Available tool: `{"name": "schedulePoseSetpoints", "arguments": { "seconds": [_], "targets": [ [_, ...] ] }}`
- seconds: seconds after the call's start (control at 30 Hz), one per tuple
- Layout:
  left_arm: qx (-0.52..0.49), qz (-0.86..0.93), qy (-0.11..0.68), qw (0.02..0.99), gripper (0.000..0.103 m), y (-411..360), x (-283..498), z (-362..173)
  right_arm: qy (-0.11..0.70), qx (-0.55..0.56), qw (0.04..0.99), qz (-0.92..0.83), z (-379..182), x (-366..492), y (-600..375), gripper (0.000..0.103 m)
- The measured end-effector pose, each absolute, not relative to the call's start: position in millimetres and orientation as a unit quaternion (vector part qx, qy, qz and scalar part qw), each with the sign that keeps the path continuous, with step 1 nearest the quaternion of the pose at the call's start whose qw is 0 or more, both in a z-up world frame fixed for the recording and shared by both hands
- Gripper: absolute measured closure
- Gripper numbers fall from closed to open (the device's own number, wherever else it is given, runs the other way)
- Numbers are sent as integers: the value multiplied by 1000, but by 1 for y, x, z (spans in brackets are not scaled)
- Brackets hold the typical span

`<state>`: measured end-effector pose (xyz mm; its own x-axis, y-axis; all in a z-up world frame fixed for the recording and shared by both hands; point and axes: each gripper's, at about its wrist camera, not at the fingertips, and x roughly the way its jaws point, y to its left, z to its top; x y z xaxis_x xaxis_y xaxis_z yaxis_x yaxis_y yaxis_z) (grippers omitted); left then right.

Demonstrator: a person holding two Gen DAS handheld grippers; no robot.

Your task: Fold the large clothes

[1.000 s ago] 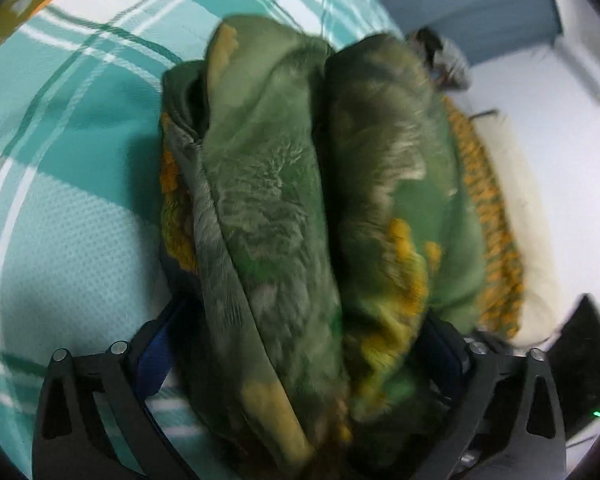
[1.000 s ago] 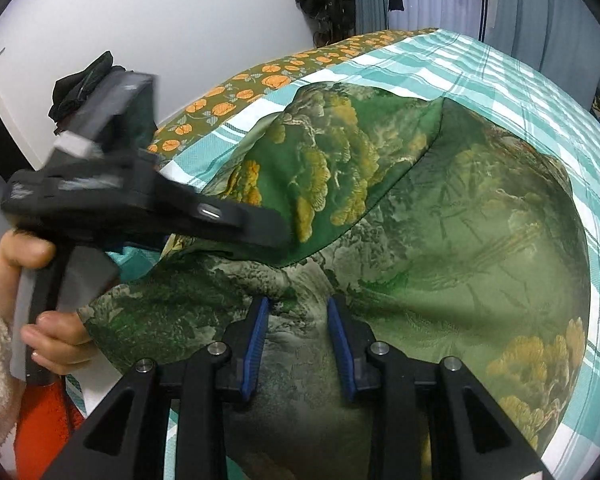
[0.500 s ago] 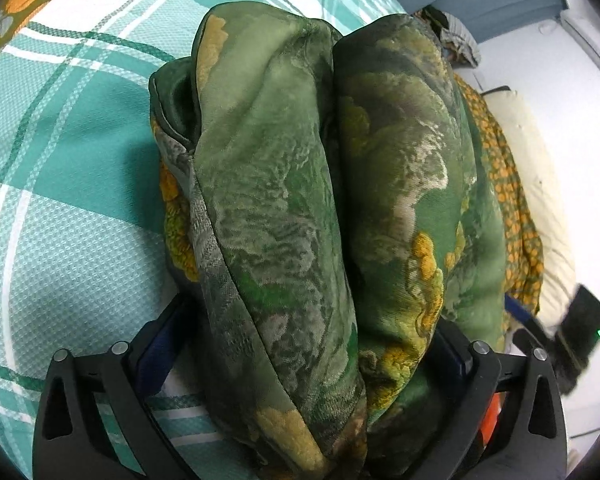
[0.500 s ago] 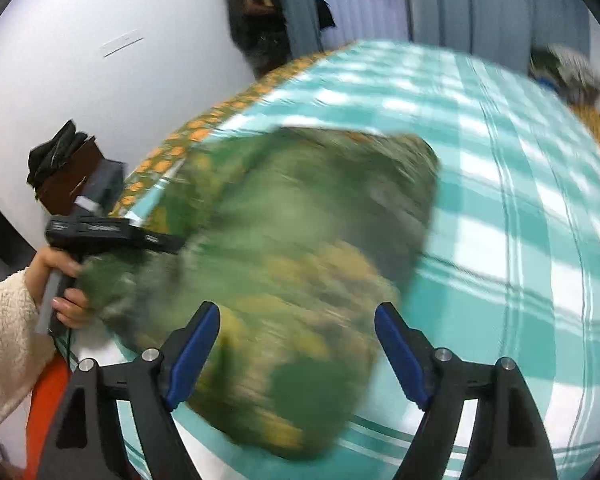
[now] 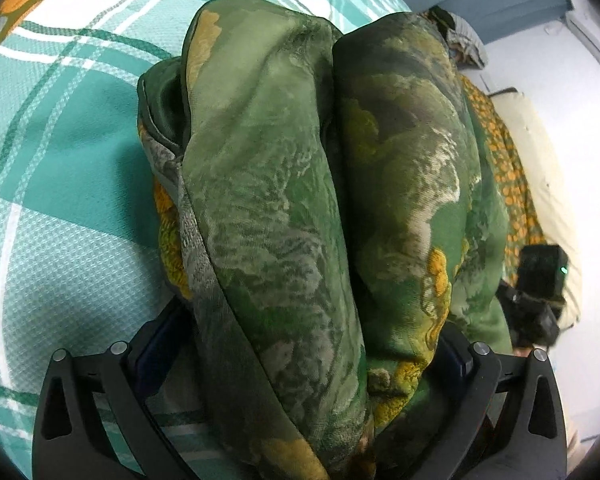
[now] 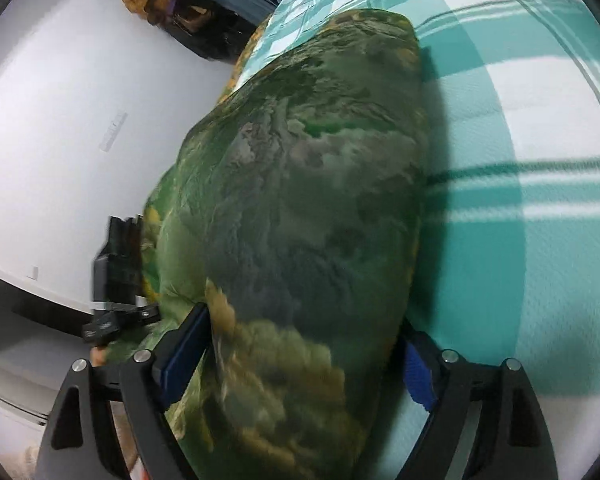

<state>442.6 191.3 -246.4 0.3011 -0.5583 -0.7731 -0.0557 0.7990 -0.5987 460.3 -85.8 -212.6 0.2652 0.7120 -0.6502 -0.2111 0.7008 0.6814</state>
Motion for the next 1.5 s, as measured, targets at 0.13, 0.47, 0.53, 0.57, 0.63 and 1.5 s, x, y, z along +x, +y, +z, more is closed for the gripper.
{"name": "schedulePoseSetpoints", "arguments": {
  "seconds": [0.13,0.47,0.53,0.57,0.63,1.5],
  "targets": [
    [-227,-172,550,785,36,176,429,-221,494,156,802,297,-180,432,-70,37],
    [-198,-188,471,839,51,154,438,-139,373,137,852,342,-105,400,-72,39],
    [-187,-186,457,849,51,149,463,-125,357,143,857,342,-97,415,-78,39],
    [-183,-185,454,852,51,147,472,-121,350,150,859,341,-93,429,-82,39],
    [-173,-185,451,856,51,142,503,-117,345,162,861,337,-89,456,-88,39],
    [-98,-14,330,939,1,154,382,-87,362,-34,928,79,-63,392,-105,19]
  ]
}}
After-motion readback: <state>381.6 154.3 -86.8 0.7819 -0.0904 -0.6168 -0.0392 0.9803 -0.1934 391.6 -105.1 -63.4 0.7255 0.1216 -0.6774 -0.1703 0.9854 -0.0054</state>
